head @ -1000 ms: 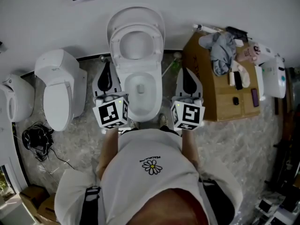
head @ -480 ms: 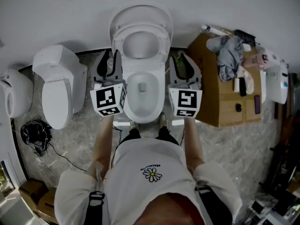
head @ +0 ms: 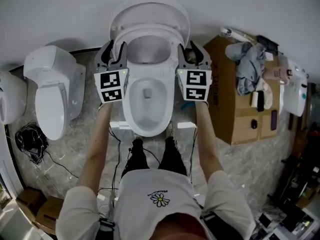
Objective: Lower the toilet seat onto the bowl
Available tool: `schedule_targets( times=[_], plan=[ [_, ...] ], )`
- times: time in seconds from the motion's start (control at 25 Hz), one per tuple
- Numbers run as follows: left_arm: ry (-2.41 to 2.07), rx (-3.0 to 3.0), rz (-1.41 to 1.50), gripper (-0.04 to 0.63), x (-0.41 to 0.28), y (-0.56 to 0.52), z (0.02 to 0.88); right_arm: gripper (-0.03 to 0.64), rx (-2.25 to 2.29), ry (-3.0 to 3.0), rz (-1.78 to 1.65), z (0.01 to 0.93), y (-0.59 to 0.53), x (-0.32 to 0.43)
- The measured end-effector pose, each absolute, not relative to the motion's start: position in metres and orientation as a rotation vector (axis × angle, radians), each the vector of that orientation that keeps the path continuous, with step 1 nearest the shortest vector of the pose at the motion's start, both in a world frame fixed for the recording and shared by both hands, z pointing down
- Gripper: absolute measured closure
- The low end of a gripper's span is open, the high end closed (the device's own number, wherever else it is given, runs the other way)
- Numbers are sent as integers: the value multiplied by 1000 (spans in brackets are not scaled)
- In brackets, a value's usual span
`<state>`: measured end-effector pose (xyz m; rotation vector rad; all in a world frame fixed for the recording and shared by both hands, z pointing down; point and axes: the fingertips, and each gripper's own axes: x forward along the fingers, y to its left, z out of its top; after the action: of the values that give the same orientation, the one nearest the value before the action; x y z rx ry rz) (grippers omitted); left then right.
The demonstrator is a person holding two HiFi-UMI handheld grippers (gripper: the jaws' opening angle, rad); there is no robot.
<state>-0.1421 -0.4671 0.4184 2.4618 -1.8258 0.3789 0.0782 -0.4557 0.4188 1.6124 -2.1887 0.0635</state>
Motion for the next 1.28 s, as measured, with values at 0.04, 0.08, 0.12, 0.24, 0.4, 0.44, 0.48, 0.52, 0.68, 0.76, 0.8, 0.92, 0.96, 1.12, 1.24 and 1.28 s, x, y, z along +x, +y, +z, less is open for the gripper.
schedule_targets(
  times=[0.04, 0.08, 0.12, 0.24, 0.4, 0.44, 0.48, 0.52, 0.68, 0.76, 0.8, 0.92, 0.96, 1.12, 1.24, 1.28],
  plan=[
    [-1817, 2453, 397, 440, -143, -473, 427, 472, 1602, -2180, 71, 427, -462, 77],
    [-1810, 2445, 411, 440, -143, -478, 435, 472, 1594, -2170, 78, 435, -468, 77],
    [-1804, 2436, 424, 440, -144, -484, 442, 472, 1591, -2160, 83, 443, -475, 78],
    [-1790, 2421, 458, 440, -145, -502, 459, 471, 1602, -2132, 93, 458, -495, 79],
    [-1775, 2429, 527, 440, -146, -516, 474, 472, 1594, -2104, 88, 470, -510, 75],
    [-1769, 2431, 540, 440, -146, -519, 476, 472, 1587, -2097, 85, 473, -513, 74],
    [-1763, 2434, 553, 440, -145, -522, 478, 471, 1580, -2090, 82, 475, -515, 72],
    [-1757, 2437, 565, 440, -144, -524, 479, 472, 1574, -2084, 80, 478, -518, 71],
    [-1753, 2437, 591, 440, -145, -530, 484, 472, 1564, -2058, 75, 486, -523, 69],
    [-1756, 2441, 599, 442, -147, -532, 484, 479, 1573, -2049, 64, 486, -524, 70],
    [-1753, 2449, 608, 447, -147, -532, 484, 494, 1581, -2044, 59, 485, -524, 71],
    [-1746, 2470, 643, 482, -146, -533, 488, 540, 1583, -2031, 39, 484, -527, 75],
    [-1750, 2470, 647, 483, -146, -533, 489, 542, 1574, -2021, 22, 484, -527, 76],
    [-1764, 2480, 612, 494, -145, -532, 487, 555, 1543, -1979, -52, 485, -526, 76],
    [-1757, 2475, 624, 505, -146, -530, 488, 557, 1547, -1987, -25, 485, -525, 76],
    [-1757, 2476, 632, 506, -147, -530, 489, 557, 1548, -1990, -13, 485, -524, 76]
  ],
)
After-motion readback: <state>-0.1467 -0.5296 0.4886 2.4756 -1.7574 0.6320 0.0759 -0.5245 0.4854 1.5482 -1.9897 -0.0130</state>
